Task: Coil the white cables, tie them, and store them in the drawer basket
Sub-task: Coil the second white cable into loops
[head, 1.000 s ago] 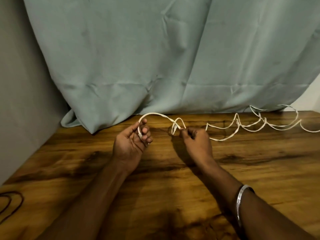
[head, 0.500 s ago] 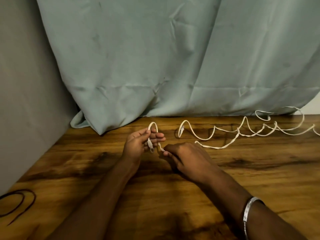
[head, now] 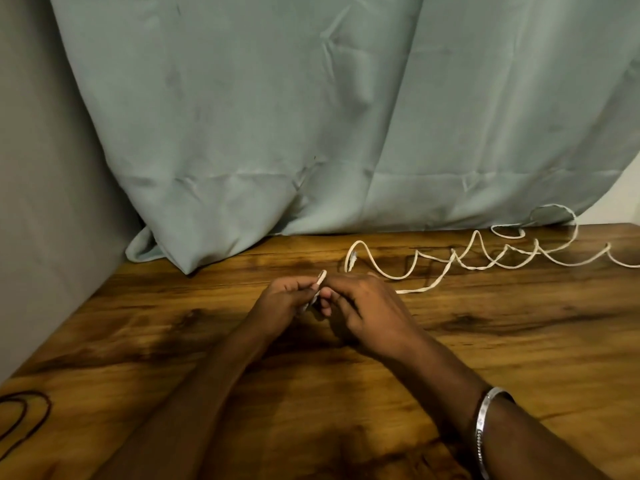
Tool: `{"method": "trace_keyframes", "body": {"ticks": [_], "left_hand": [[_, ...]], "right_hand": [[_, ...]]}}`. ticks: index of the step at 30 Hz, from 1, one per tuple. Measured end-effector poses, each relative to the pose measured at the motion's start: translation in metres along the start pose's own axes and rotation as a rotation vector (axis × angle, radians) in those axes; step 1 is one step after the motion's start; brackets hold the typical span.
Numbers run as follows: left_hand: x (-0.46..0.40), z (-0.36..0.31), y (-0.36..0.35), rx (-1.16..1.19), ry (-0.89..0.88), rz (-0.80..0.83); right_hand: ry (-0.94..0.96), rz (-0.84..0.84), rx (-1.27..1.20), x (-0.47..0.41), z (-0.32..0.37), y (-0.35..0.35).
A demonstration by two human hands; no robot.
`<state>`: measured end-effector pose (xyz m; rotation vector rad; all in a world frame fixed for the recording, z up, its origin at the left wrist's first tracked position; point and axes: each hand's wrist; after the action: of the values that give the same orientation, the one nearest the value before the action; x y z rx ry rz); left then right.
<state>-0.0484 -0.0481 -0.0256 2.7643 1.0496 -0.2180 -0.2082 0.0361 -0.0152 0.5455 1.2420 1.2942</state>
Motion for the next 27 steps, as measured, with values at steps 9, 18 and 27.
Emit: {"method": "trace_keyframes", "body": {"ticks": [9, 18, 27], "left_hand": [[0.006, 0.004, -0.006, 0.097, 0.085, 0.075], [0.014, -0.008, -0.007, 0.542, 0.081, 0.199], [0.016, -0.022, -0.021, 0.761, -0.049, 0.129]], "right_hand": [[-0.156, -0.111, -0.346, -0.001, -0.007, 0.004], [-0.248, -0.205, -0.738, -0.009, -0.019, -0.008], [-0.321, -0.306, -0.943, -0.013, -0.016, -0.006]]}}
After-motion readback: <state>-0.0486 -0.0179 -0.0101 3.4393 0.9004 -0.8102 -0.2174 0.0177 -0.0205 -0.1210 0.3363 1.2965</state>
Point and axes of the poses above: each hand's wrist, its own x-axis away from the middle knuckle, its own y-axis out of the back of the hand, z = x × y, and after that the axes turned 9 degrees about z, right-handed
